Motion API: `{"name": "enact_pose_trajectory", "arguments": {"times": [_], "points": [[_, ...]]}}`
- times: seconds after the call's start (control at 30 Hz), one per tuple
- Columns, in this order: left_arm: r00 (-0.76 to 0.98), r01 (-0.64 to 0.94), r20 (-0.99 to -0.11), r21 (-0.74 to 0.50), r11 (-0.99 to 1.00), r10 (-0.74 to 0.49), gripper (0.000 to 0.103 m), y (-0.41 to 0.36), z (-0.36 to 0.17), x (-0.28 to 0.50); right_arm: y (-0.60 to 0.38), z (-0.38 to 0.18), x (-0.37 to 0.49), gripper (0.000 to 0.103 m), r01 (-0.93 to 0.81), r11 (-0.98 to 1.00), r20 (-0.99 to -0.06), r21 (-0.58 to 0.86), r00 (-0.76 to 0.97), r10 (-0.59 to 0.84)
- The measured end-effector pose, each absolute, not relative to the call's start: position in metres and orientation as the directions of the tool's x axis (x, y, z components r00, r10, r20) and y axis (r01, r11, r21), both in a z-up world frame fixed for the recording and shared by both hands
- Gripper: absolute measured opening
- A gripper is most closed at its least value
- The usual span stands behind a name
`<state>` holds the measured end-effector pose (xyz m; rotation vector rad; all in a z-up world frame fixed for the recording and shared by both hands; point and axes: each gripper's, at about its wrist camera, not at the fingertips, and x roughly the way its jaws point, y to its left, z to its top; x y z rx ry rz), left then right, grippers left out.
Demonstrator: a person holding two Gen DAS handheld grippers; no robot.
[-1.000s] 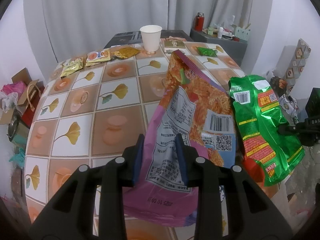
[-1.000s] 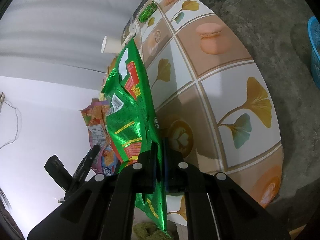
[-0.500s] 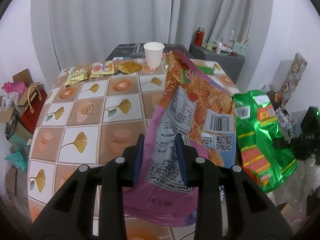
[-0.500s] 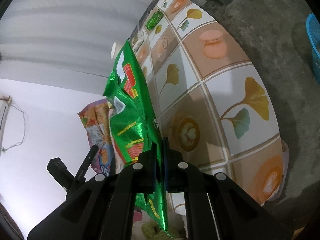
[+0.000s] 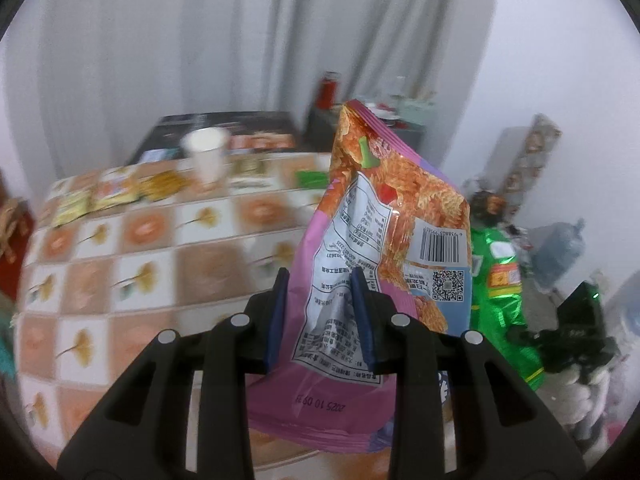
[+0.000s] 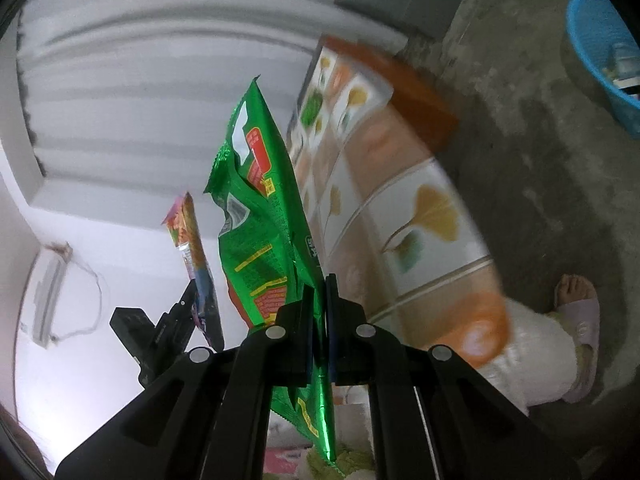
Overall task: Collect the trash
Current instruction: 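Lift both snack bags and carry them over the wastebasket, then open both grippers to drop the snack bags into the wastebasket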
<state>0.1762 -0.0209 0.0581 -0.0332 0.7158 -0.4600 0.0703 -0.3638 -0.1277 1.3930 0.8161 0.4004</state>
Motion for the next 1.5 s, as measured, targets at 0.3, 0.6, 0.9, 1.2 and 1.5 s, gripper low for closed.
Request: {"name": "enact_pose_trajectory", "arguments": {"times": [0.3, 0.6, 0.9, 1.2, 1.5], "points": [[0.439, 0.625, -0.643, -0.283, 0.727, -0.627, 0.029, -0.191, 0.055, 0.202, -0.45, -0.156, 0.013, 0.006, 0.297, 0.118, -0.315, 0.948, 0.802, 0.507], [0.176, 0.714, -0.744, -0.355, 0.603, -0.645, 0.029, -0.371, -0.011, 0.225, -0.517, -0.218, -0.008, 0.006, 0.454, 0.026, -0.434, 0.891, 0.831, 0.348], [0.1, 0.674, -0.816, -0.365, 0.642, -0.569, 0.03, -0.463, -0.099, 0.275, -0.589, -0.294, 0.038, 0.01, 0.59, -0.045, -0.572, 0.806, 0.796, 0.195], [0.068, 0.645, -0.855, -0.355, 0.677, -0.514, 0.03, -0.494, -0.153, 0.311, -0.606, -0.371, 0.048, 0.037, 0.742, -0.069, -0.731, 0.667, 0.669, 0.135], [0.01, 0.595, -0.894, -0.355, 0.721, -0.448, 0.07, -0.546, -0.215, 0.322, -0.572, -0.32, -0.024, 0.037, 0.724, 0.047, -0.725, 0.688, 0.684, 0.077]]}}
